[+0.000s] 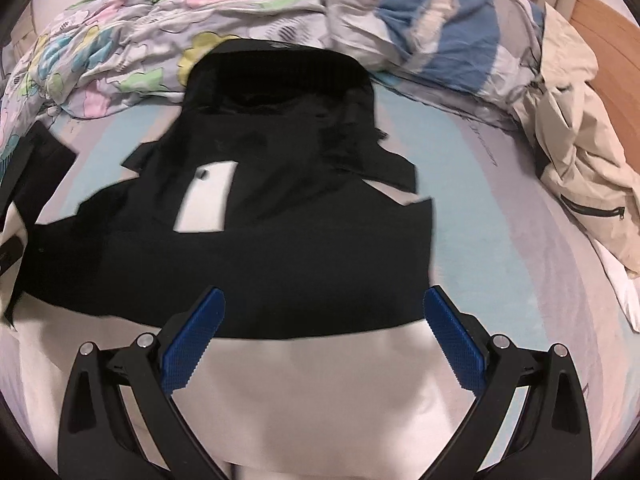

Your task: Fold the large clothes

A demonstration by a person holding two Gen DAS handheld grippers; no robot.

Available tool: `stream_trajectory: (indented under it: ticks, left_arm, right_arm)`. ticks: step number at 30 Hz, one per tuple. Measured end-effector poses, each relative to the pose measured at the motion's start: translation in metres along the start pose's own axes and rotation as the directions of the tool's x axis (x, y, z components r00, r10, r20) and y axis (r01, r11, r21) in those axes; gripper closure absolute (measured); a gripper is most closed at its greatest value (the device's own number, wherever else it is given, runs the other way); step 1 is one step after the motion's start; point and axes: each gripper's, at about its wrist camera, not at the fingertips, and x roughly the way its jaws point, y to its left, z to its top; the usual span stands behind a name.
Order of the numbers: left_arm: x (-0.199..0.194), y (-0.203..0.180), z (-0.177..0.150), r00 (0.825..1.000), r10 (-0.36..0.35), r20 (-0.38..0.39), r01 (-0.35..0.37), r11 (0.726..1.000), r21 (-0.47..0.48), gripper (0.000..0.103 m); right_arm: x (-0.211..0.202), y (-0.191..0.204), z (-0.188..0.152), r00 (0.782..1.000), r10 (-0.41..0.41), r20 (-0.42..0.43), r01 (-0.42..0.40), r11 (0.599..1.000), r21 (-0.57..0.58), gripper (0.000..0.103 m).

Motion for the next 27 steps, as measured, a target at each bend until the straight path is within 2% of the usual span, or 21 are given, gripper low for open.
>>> stream_trajectory:
  ticks: [6, 13, 19, 22, 23, 25, 26, 27]
  left_arm:
    - [0.032, -0.089, -0.003, 0.998, -0.055, -0.041, 0.057, 0.997, 0.049, 0.092]
    - [0.045, -0.174, -0.018, 0.995, -0.088, -0.054, 0.095, 0.986, 0.139, 0.092]
    - [0.058, -0.228, -0.03, 0.989, -0.126, -0.082, 0.139, 0.974, 0.181, 0.092]
    - [0.075, -0.246, -0.041, 0.984, -0.118, -0.135, 0.143, 0.971, 0.194, 0.088]
    - [0.082, -0.249, -0.044, 0.978, -0.117, -0.173, 0.15, 0.97, 0.193, 0.08]
    - [0.082, -0.248, -0.045, 0.979, -0.096, -0.18, 0.132, 0.972, 0.196, 0.046]
    - [0.072, -0.243, -0.042, 0.985, -0.096, -0.147, 0.123, 0.974, 0.191, 0.022]
    - [0.061, -0.239, -0.039, 0.991, -0.086, -0.104, 0.104, 0.977, 0.188, 0.012]
  right_arm:
    - [0.031, -0.048, -0.024, 0.999, 0.004, -0.048, -0.005, 1.0, -0.015, 0.012]
    - [0.035, -0.093, -0.037, 0.999, 0.015, -0.042, -0.015, 1.0, -0.003, 0.012]
    - [0.035, -0.146, -0.042, 0.999, -0.015, -0.038, 0.016, 0.999, 0.044, 0.011]
    - [0.033, -0.171, -0.04, 0.999, -0.019, -0.042, 0.022, 0.998, 0.067, 0.011]
    - [0.031, -0.175, -0.038, 0.999, -0.014, -0.041, 0.017, 0.997, 0.071, 0.011]
    - [0.022, -0.18, -0.03, 1.0, 0.004, -0.031, -0.002, 0.998, 0.066, 0.011]
    - [0.018, -0.178, -0.026, 1.0, 0.016, -0.025, -0.015, 0.998, 0.058, 0.011]
    - [0.012, -0.175, -0.021, 0.999, 0.034, -0.012, -0.034, 0.998, 0.047, 0.011]
